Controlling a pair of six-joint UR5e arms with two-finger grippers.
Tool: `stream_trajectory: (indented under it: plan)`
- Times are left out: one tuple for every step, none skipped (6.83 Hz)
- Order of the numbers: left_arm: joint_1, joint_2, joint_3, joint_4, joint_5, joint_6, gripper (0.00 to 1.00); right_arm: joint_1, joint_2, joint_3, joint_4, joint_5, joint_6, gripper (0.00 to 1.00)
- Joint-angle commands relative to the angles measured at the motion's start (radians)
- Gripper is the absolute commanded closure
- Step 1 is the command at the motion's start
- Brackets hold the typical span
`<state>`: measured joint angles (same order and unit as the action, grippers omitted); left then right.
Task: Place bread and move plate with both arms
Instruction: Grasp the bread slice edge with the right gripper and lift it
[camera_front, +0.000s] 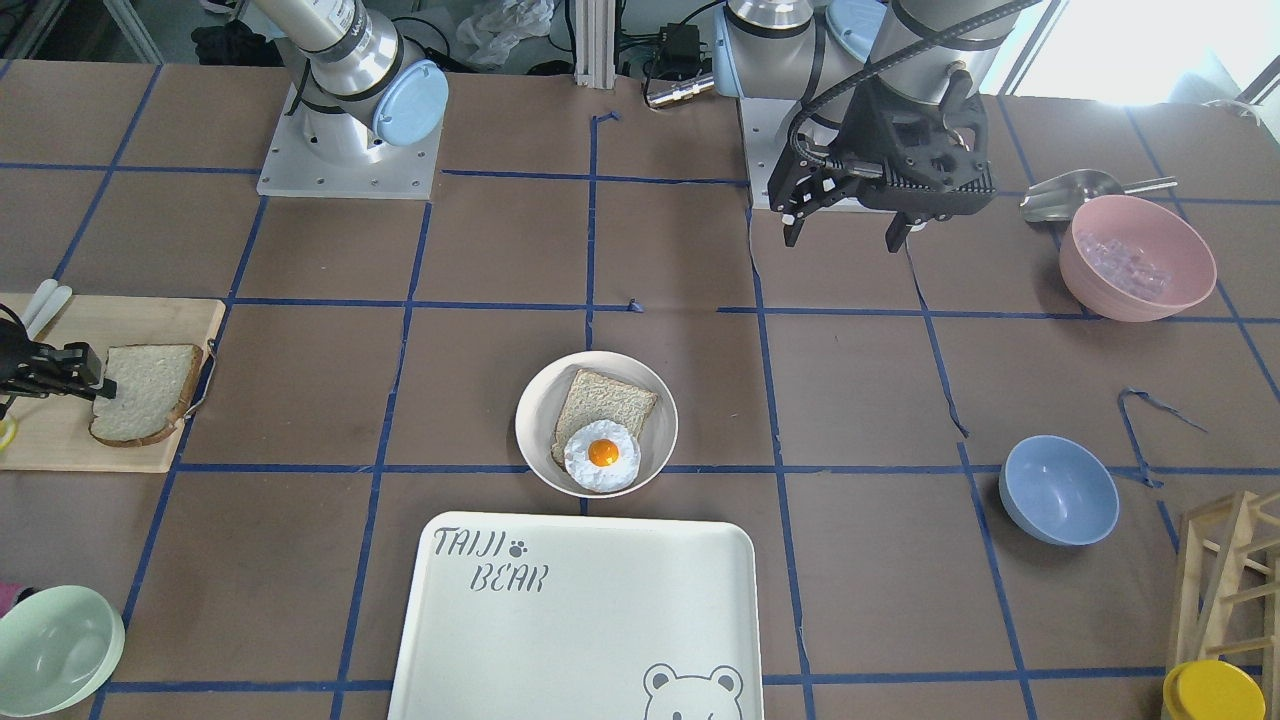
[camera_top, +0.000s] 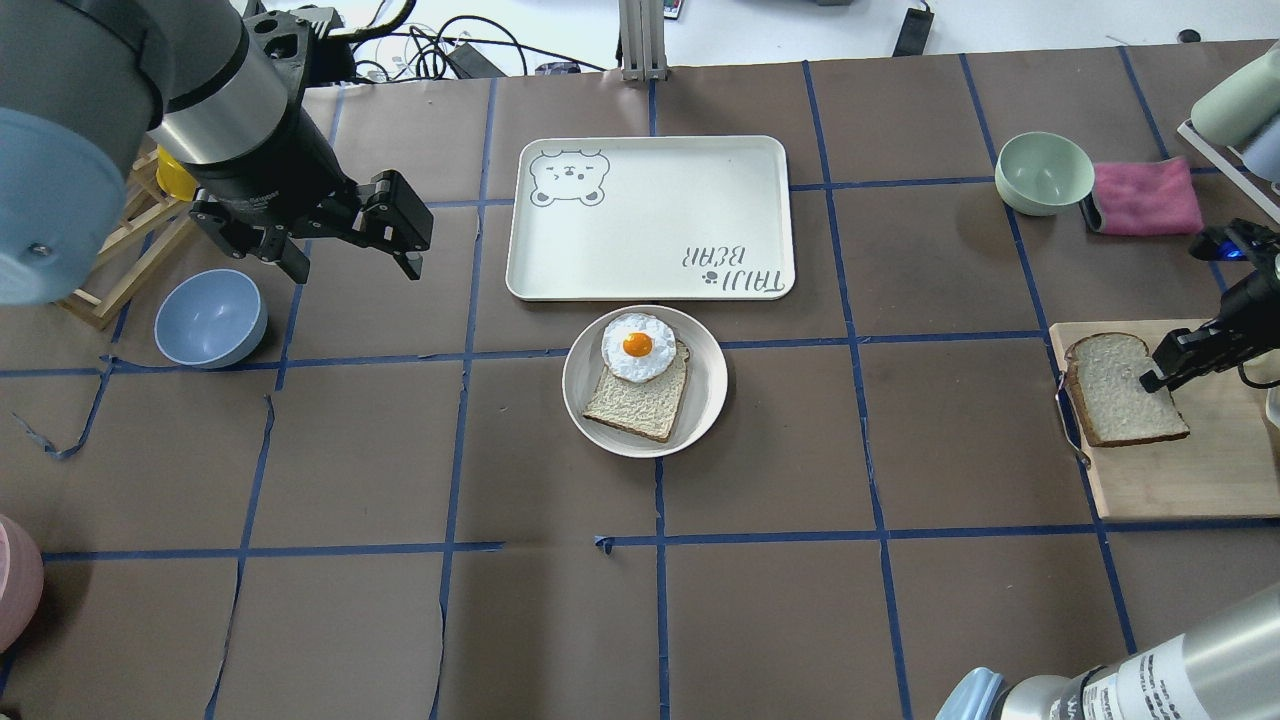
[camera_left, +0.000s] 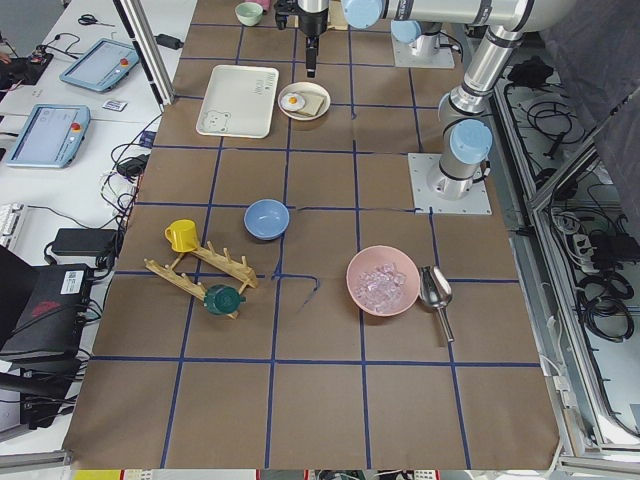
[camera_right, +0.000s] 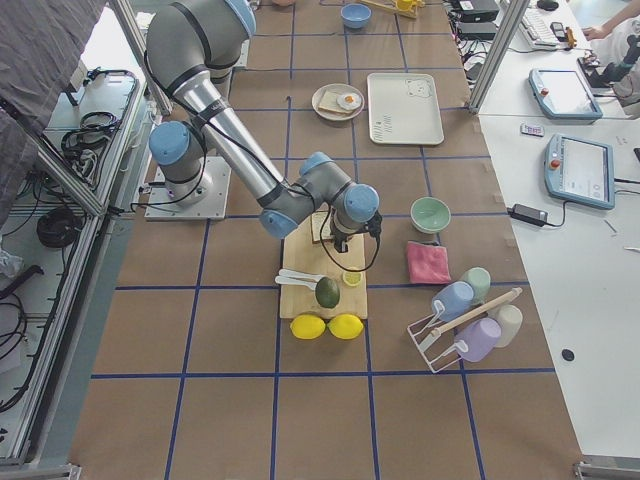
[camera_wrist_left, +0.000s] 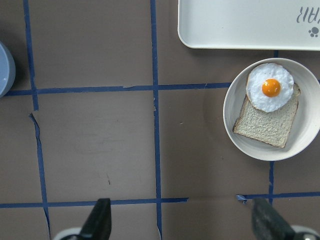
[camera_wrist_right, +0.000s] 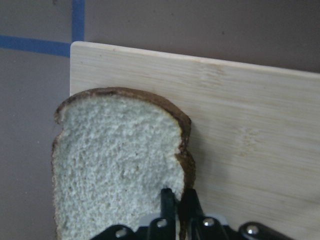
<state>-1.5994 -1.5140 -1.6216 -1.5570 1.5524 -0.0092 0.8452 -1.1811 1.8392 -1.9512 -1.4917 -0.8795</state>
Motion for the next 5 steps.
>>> stream_trajectory:
  plan:
    - [0.001, 0.0, 0.0, 0.0, 0.0, 0.0, 0.0, 0.0, -0.002, 0.0, 0.006, -0.045, 0.01, 1.0]
    - [0.001, 0.0, 0.0, 0.0, 0.0, 0.0, 0.0, 0.0, -0.009, 0.0, 0.008, -0.045, 0.013, 1.0]
    - [0.001, 0.0, 0.0, 0.0, 0.0, 0.0, 0.0, 0.002, -0.023, -0.005, 0.024, -0.048, 0.031, 1.0]
    - [0.001, 0.0, 0.0, 0.0, 0.0, 0.0, 0.0, 0.011, -0.055, -0.011, 0.058, -0.058, 0.065, 1.0]
    - [0.001, 0.0, 0.0, 0.0, 0.0, 0.0, 0.0, 0.014, -0.096, -0.008, 0.087, -0.05, 0.1, 1.0]
